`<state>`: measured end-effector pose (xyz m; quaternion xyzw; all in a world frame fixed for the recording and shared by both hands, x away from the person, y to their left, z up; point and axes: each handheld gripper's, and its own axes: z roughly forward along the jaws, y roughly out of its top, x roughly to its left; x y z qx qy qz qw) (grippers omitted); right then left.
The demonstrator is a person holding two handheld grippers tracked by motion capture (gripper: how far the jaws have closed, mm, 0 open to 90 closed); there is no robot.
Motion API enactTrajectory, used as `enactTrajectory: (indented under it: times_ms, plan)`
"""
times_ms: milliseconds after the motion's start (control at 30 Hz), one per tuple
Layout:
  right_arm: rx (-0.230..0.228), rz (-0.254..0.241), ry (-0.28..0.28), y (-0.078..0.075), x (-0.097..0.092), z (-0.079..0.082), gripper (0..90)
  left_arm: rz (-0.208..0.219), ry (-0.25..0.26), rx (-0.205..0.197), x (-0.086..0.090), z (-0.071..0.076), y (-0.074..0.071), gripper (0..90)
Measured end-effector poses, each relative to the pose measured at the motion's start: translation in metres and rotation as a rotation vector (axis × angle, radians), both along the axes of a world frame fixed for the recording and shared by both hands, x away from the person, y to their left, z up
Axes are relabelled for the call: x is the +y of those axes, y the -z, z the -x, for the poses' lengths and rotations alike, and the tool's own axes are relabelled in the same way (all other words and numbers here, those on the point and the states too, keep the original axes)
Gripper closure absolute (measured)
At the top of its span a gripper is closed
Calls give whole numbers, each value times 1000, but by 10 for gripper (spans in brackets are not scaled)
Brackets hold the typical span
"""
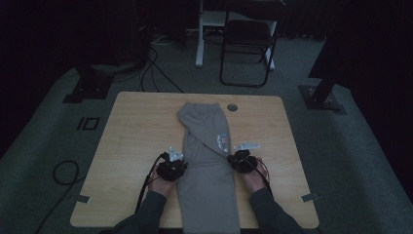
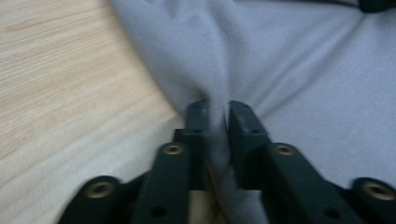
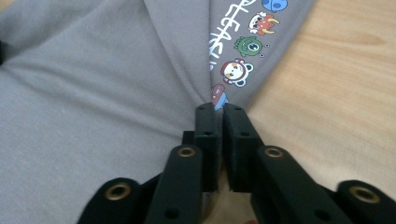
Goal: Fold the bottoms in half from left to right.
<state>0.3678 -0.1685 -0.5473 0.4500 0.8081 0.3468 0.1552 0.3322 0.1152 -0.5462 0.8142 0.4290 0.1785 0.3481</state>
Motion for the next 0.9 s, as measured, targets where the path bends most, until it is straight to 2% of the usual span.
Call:
enactTrajectory:
  times_ms: [33, 67, 167, 233, 300, 400, 533, 567, 633, 700, 833, 867, 900]
  plan:
    - [-23, 23, -18, -1, 1, 2, 749, 0, 0, 0, 0, 0, 0, 668]
    - [-52, 35, -32, -2, 3, 4, 697, 10, -5, -49, 0, -3, -4, 651]
    - [-103, 20, -54, -8, 9, -1, 595, 22, -39, -90, 0, -19, -10, 647]
    - [-126, 19, -67, -12, 18, -10, 548, 25, -64, -96, 0, -35, -10, 659]
    - [-115, 18, -70, -13, 28, -23, 521, 16, -93, -83, -2, -52, -7, 689]
    - [-97, -10, -80, -12, 45, -40, 474, -6, -111, -60, -5, -71, -2, 738]
    - [-67, 20, -88, -6, 68, -57, 366, -40, -120, -35, -7, -81, 3, 803]
    - [-64, 34, -89, -3, 72, -60, 338, -35, -118, -37, -6, -81, 3, 815]
    - [-61, 69, -73, 1, 77, -66, 337, -48, -120, -45, -8, -80, 4, 847]
    - [-56, 66, -30, 3, 72, -72, 365, -58, -120, -49, -8, -80, 4, 873]
    - [-59, 80, 109, 0, 44, -83, 469, -43, -119, -49, -6, -80, 5, 877]
    - [-65, 86, 133, 0, 36, -85, 498, -38, -120, -53, -7, -80, 5, 877]
    - [-65, 86, 133, 0, 36, -85, 498, -38, -120, -53, -7, -80, 5, 877]
